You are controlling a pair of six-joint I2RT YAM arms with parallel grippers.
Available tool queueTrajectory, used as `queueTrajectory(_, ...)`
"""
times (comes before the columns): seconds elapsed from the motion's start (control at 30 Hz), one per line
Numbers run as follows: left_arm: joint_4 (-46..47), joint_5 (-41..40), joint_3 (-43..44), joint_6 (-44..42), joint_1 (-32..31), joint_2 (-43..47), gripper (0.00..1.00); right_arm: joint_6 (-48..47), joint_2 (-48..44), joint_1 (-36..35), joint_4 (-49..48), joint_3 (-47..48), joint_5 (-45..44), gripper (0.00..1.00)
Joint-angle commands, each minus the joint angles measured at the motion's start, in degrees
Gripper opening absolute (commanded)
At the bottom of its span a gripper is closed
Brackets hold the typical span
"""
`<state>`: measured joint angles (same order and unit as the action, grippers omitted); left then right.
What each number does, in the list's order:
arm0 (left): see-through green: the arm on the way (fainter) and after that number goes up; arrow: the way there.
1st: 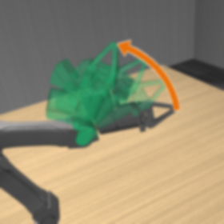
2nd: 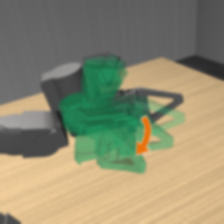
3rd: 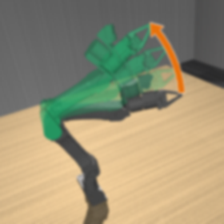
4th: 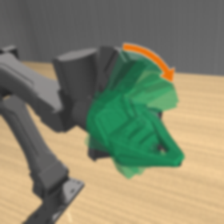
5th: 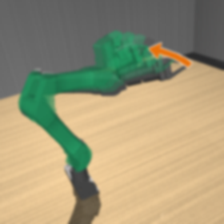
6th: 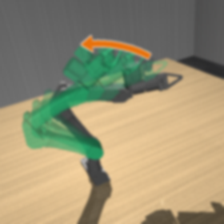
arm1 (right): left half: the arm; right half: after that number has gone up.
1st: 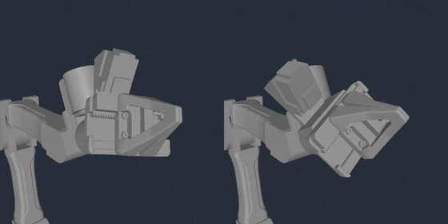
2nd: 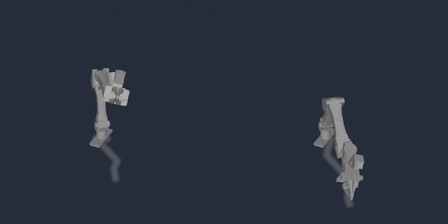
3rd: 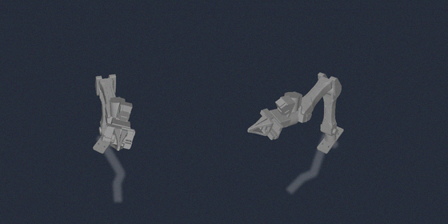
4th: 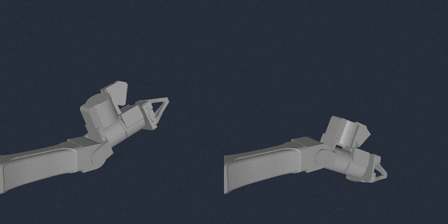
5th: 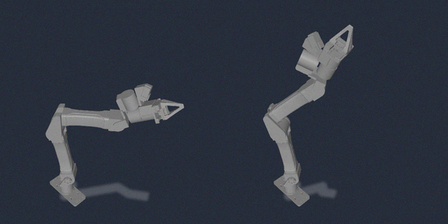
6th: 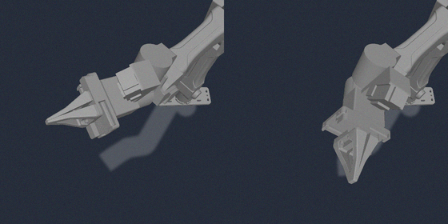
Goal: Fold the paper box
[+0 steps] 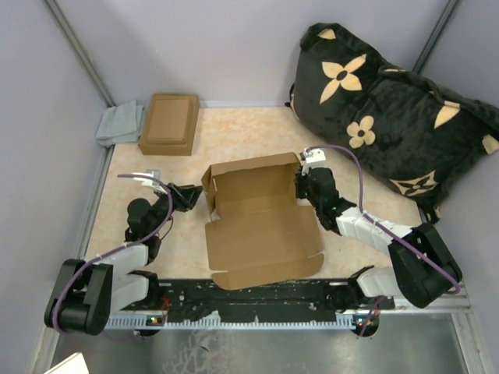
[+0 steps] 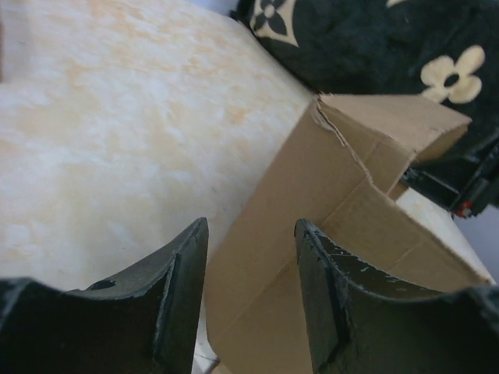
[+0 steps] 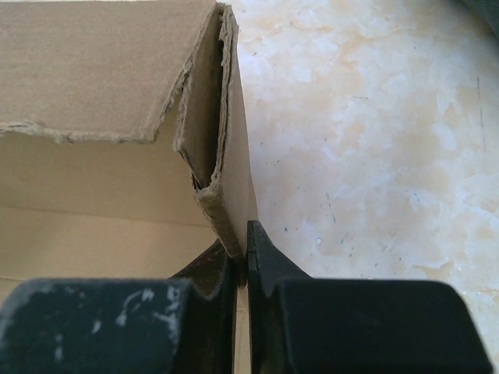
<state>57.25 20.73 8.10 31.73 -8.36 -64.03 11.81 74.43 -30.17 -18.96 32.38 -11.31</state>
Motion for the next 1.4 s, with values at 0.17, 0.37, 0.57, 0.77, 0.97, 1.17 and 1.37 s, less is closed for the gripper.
queueTrajectory(0.17,-4.9,-0.3,2.3,-5.7,-8.3,-1.7,0.55,0.6,-0.8,0.3,3.7,2.2,1.9,0.04)
queueTrajectory(0.37,-6.6,-3.4,2.6,-5.8,-11.0,0.0,0.53,0.4,-1.2,0.3,3.6,2.0,2.7,0.04)
queueTrajectory(0.57,-11.2,-5.0,4.6,-6.1,-13.5,1.5,0.51,0.9,-1.2,0.3,3.7,2.0,3.6,0.04)
queueTrajectory(0.77,-16.8,-8.3,4.7,-7.1,-16.0,6.6,0.52,1.5,-0.6,0.3,3.3,1.7,3.5,0.04)
queueTrajectory(0.97,-20.9,-10.4,3.4,-8.5,-16.6,11.5,0.52,2.3,0.4,0.3,4.3,2.9,2.7,0.04)
queueTrajectory(1.17,-20.9,-10.5,3.5,-8.4,-16.9,11.0,0.52,2.9,-0.2,0.3,4.1,2.7,2.9,0.04)
queueTrajectory(1.37,-23.7,-10.4,3.7,-7.9,-17.9,13.1,0.54,3.0,0.4,0.3,4.3,3.0,2.7,0.04)
